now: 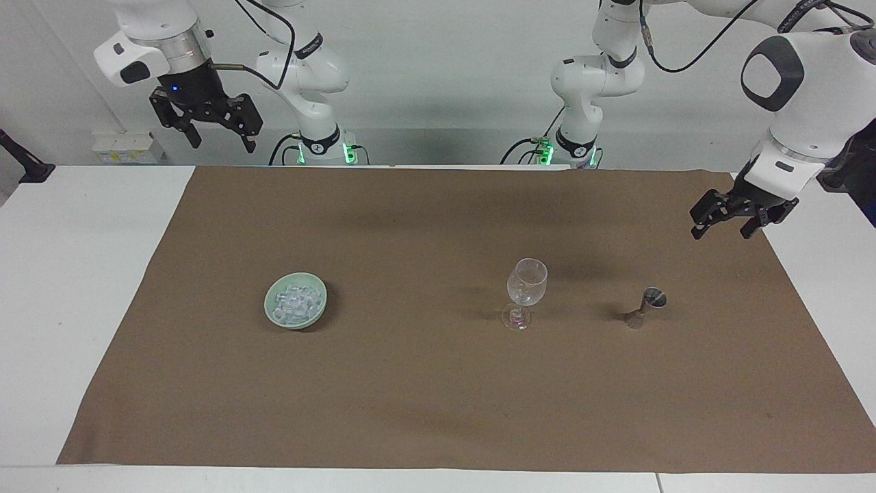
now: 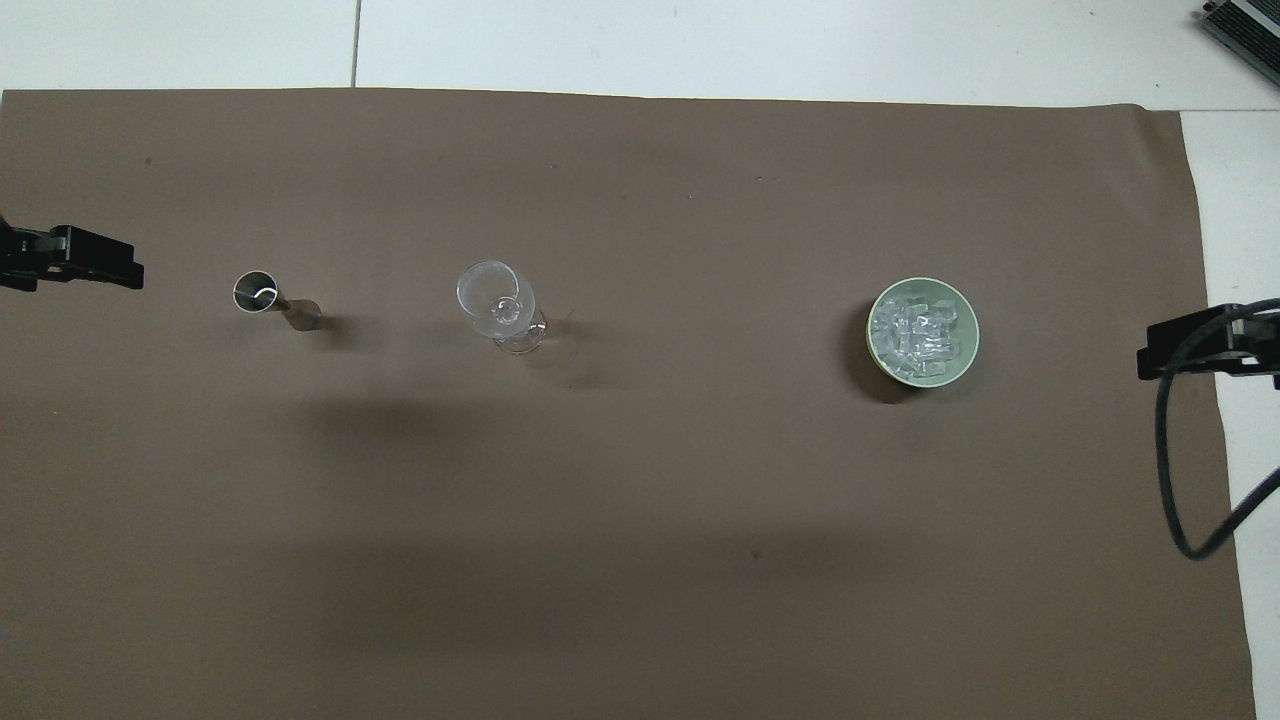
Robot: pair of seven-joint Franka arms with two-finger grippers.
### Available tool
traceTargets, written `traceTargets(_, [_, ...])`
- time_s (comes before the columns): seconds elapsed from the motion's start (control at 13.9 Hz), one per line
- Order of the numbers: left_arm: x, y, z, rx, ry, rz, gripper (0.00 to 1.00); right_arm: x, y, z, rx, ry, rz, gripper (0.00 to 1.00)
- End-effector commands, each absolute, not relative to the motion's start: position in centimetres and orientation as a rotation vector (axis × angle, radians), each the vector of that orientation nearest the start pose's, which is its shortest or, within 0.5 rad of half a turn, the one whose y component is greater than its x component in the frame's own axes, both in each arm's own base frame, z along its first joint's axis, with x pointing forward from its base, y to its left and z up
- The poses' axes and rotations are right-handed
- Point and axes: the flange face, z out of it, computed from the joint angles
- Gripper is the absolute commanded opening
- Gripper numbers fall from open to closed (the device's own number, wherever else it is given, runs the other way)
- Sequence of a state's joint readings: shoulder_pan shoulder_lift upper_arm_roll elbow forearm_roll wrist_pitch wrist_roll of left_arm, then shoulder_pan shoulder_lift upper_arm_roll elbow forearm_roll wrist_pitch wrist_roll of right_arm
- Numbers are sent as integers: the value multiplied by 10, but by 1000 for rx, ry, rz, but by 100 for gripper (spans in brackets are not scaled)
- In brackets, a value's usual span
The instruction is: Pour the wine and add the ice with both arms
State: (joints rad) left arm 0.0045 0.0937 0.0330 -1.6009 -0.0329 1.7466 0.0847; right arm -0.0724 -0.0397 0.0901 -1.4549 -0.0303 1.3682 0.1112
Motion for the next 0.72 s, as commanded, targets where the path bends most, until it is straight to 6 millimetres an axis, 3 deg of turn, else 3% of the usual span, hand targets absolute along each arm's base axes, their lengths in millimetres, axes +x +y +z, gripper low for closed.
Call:
traceTargets(0.0, [607, 15, 561, -3178, 59, -48, 100, 515, 2, 686, -3152, 131, 67, 100])
traceTargets(0.29, [610, 17, 564, -3169, 50, -66, 100, 515, 2, 686, -3151, 130, 67, 100])
traceTargets(0.65, [611, 4, 568, -3179, 88, -76, 100, 515, 2, 686, -3151, 128, 70, 100])
